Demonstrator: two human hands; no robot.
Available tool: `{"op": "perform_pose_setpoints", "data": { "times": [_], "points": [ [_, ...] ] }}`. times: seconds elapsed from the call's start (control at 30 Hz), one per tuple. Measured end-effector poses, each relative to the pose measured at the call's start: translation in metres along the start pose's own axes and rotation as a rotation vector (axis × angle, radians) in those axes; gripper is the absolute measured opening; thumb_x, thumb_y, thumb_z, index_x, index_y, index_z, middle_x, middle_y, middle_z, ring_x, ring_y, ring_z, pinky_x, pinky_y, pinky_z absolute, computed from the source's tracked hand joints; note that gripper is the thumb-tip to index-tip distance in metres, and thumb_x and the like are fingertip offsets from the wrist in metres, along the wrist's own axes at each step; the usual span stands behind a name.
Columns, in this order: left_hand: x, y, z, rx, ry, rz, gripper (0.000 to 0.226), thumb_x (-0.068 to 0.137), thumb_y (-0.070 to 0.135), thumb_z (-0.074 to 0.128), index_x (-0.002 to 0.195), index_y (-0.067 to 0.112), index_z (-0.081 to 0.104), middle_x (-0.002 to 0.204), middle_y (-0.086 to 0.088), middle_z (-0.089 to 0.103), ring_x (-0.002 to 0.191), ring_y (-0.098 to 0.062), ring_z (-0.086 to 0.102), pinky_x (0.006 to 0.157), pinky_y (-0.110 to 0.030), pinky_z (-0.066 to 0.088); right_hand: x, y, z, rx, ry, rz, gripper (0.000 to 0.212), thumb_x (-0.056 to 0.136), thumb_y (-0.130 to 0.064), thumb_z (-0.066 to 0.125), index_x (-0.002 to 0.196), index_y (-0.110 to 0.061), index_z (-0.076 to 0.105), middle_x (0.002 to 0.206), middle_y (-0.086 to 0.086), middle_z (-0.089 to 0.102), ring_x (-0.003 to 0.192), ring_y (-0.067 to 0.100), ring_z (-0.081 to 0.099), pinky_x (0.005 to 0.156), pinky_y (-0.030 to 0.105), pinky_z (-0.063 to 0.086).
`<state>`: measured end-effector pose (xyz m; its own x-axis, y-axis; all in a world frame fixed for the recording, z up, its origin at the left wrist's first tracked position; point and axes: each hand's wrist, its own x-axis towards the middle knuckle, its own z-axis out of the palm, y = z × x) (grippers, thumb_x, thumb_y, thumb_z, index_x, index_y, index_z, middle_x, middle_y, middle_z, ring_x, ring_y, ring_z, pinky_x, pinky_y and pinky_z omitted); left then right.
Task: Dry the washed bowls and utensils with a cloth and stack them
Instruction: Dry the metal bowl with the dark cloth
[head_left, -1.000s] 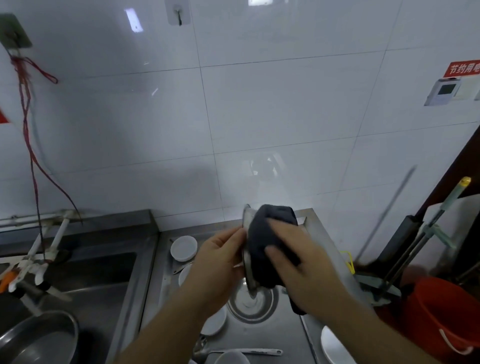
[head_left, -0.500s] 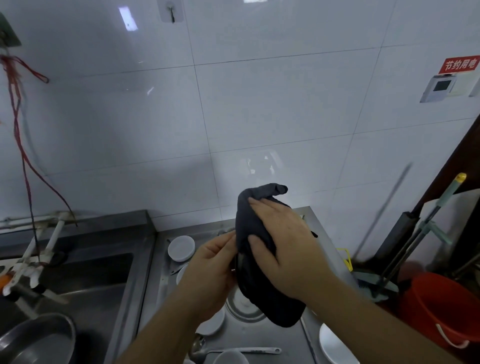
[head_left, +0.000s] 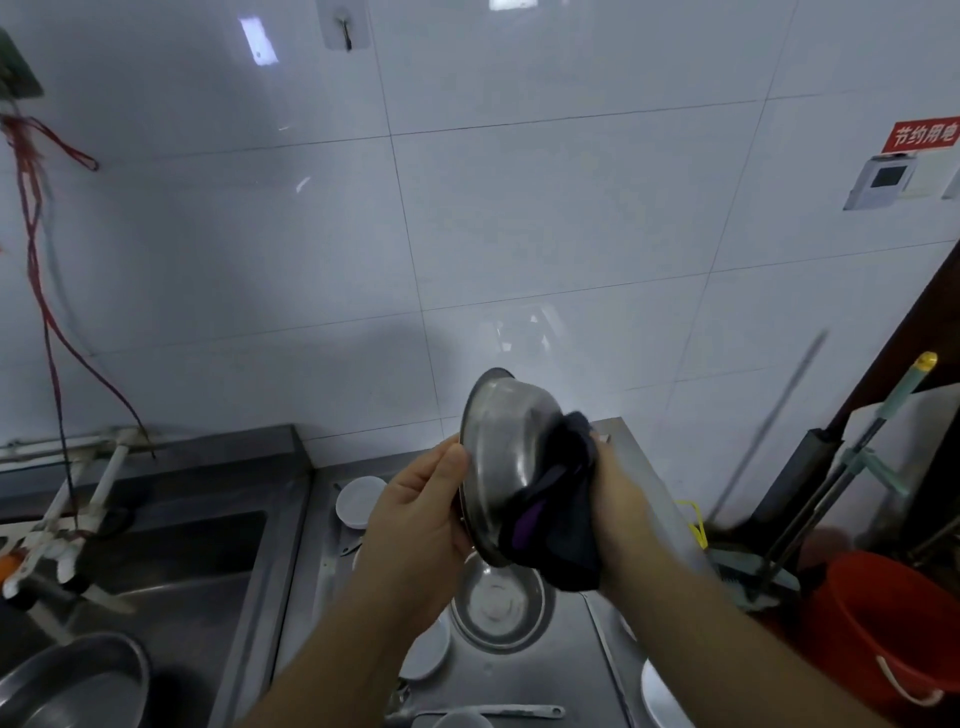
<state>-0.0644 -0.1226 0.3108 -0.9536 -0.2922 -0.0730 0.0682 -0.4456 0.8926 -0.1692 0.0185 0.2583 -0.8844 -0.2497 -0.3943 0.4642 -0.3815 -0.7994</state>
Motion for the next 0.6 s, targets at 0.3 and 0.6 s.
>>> {"op": "perform_pose_setpoints", "data": {
  "times": [0.3,0.6],
  "points": [
    [0.006,-0.019,0.019,0.229,0.142,0.093,0.029,0.106,0.024,0.054,0.112,0.029,0.081,0.112,-0.004,0.080,0.108,-0.022,0.075,0.098,-0.044,0.058,-0.031,0.030,0.026,0.268,-0.072,0.190,0.064,0.098,-0.066,0.053,0.126,-0.011,0.073,0.115,0.018,0.078,0.111,0.032,0.073,0.091,0.045,0.059],
    [0.016,-0.013,0.026,0.247,0.107,0.031,0.025,0.107,0.022,0.055,0.116,0.016,0.078,0.107,-0.006,0.081,0.103,-0.022,0.077,0.093,-0.039,0.062,-0.056,0.029,0.044,0.164,-0.018,-0.080,0.026,0.101,-0.037,0.067,0.126,-0.029,0.067,0.109,0.003,0.081,0.099,0.023,0.079,0.089,0.047,0.064]
  ]
}}
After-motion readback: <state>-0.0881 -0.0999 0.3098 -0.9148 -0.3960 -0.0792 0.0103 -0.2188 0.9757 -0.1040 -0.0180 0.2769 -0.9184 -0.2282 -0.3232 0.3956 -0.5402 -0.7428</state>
